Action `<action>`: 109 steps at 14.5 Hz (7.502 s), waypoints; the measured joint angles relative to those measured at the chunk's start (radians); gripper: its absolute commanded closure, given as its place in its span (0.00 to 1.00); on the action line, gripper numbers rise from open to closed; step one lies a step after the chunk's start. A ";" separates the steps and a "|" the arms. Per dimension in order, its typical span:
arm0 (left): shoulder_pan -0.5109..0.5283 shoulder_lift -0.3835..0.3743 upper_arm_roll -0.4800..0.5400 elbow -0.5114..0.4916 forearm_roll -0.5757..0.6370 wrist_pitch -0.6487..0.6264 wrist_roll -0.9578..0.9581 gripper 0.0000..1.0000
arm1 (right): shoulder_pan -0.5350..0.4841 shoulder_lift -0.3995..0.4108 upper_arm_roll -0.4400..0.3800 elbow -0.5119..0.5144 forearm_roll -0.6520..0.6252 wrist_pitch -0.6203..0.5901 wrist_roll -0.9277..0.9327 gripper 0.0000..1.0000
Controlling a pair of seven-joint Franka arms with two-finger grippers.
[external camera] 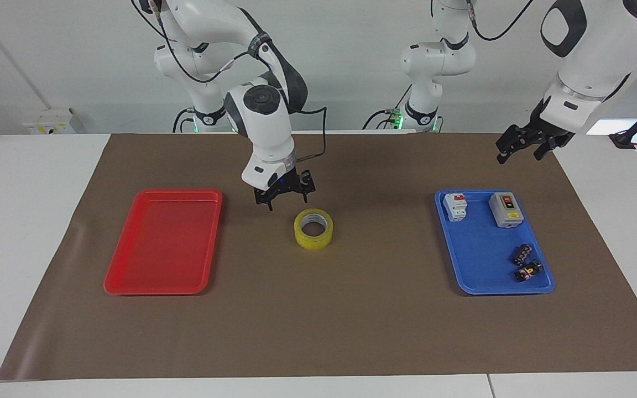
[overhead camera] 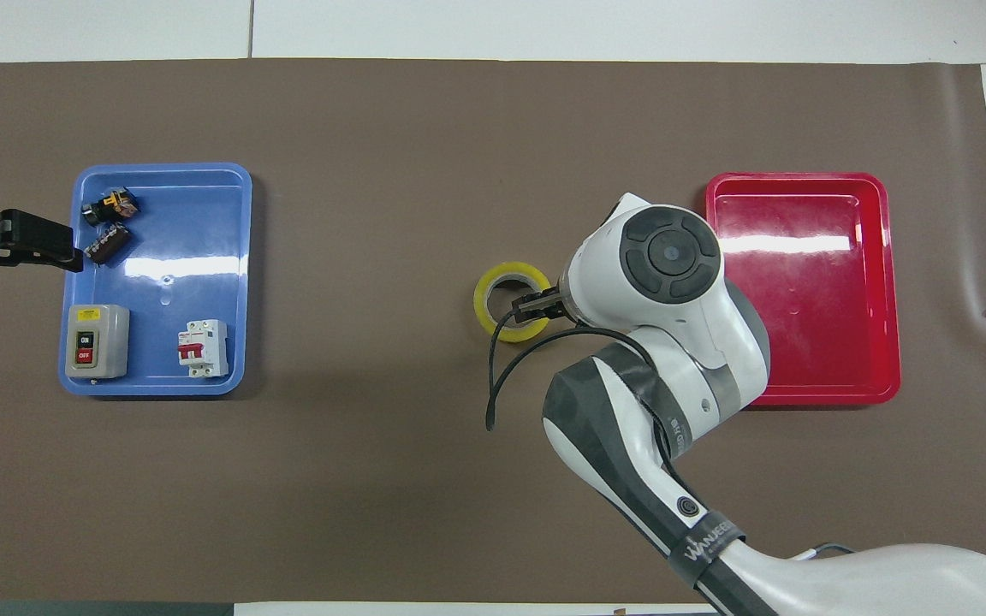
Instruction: Place and move tape with both arms
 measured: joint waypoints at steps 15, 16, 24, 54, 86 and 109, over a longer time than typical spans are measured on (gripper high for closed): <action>0.001 -0.002 -0.003 -0.001 0.000 0.000 0.000 0.00 | 0.025 0.170 -0.001 -0.033 -0.137 0.212 0.028 1.00; 0.001 -0.003 -0.003 -0.001 0.000 0.000 0.000 0.00 | 0.024 0.170 -0.001 -0.033 -0.138 0.212 0.028 1.00; 0.001 -0.003 -0.003 -0.001 0.000 0.000 0.000 0.00 | 0.009 0.163 -0.008 0.051 -0.143 0.076 0.077 1.00; 0.001 -0.003 -0.003 -0.001 0.000 0.000 0.000 0.00 | -0.613 -0.031 -0.012 -0.238 -0.144 0.233 -0.477 1.00; 0.001 -0.003 -0.003 -0.001 0.000 0.000 0.000 0.00 | -0.482 -0.237 0.013 0.238 -0.066 -0.498 -0.069 0.00; 0.001 -0.003 -0.003 -0.001 0.000 0.000 0.000 0.00 | -0.175 -0.249 -0.318 0.337 -0.028 -0.674 -0.084 0.00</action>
